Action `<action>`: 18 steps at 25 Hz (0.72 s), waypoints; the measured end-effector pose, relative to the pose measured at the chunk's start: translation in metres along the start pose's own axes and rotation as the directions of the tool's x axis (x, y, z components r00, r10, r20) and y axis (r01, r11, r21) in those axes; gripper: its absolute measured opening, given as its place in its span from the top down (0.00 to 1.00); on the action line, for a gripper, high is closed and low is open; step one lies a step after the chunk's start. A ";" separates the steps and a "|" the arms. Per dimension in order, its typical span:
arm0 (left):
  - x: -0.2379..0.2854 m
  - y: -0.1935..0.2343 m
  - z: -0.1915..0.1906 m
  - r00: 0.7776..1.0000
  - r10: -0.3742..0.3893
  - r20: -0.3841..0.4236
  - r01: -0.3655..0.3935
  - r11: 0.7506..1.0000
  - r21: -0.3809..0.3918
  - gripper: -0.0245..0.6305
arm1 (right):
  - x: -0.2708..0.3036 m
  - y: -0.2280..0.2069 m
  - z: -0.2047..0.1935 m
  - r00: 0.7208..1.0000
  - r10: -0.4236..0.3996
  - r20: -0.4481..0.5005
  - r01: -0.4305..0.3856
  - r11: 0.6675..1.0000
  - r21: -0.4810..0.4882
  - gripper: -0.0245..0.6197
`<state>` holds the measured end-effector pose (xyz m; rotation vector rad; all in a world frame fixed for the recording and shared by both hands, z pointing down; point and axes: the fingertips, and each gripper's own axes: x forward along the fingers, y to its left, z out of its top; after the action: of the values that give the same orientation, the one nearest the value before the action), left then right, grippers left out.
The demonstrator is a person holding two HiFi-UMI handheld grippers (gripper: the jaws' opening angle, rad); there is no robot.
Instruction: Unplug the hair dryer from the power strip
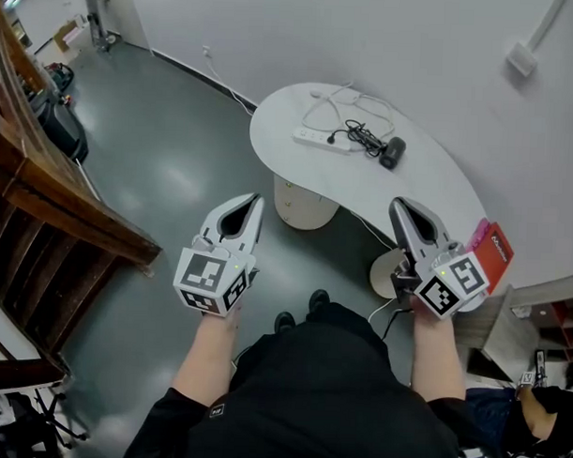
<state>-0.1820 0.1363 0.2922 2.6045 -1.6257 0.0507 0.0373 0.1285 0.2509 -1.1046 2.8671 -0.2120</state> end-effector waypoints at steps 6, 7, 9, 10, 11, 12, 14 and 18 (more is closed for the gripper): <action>0.027 0.014 -0.014 0.999 0.010 -0.038 -0.011 1.000 -0.014 0.94 | 0.026 -0.021 -0.013 1.000 0.024 -0.014 -0.023 0.999 0.029 0.91; 0.034 0.016 -0.014 0.999 0.010 -0.042 -0.011 1.000 -0.011 0.94 | 0.030 -0.027 -0.015 1.000 0.025 -0.013 -0.025 0.999 0.035 0.91; 0.049 0.019 -0.013 0.999 0.013 -0.049 -0.013 1.000 -0.003 0.94 | 0.038 -0.043 -0.017 1.000 0.027 -0.008 -0.026 0.998 0.048 0.91; 0.057 0.021 -0.011 0.999 0.016 -0.052 -0.016 1.000 0.003 0.94 | 0.043 -0.052 -0.017 1.000 0.028 -0.005 -0.028 0.998 0.054 0.91; 0.066 0.024 -0.010 0.998 0.019 -0.055 -0.019 1.000 0.009 0.94 | 0.048 -0.060 -0.016 1.000 0.031 -0.003 -0.031 0.998 0.059 0.91; 0.076 0.026 -0.009 0.998 0.023 -0.059 -0.022 1.000 0.014 0.94 | 0.053 -0.070 -0.016 0.999 0.035 -0.002 -0.035 0.997 0.062 0.91; 0.097 0.031 -0.008 0.997 0.027 -0.070 -0.026 0.999 0.020 0.94 | 0.065 -0.089 -0.016 0.999 0.042 -0.002 -0.042 0.997 0.068 0.91; 0.136 0.037 -0.009 0.995 0.031 -0.100 -0.028 0.999 0.025 0.94 | 0.092 -0.126 -0.017 0.998 0.062 -0.010 -0.061 0.994 0.091 0.91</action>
<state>-0.1555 -0.0014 0.3121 2.5502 -1.6393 0.2007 0.0505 -0.0235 0.2859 -1.0018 2.8654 -0.3428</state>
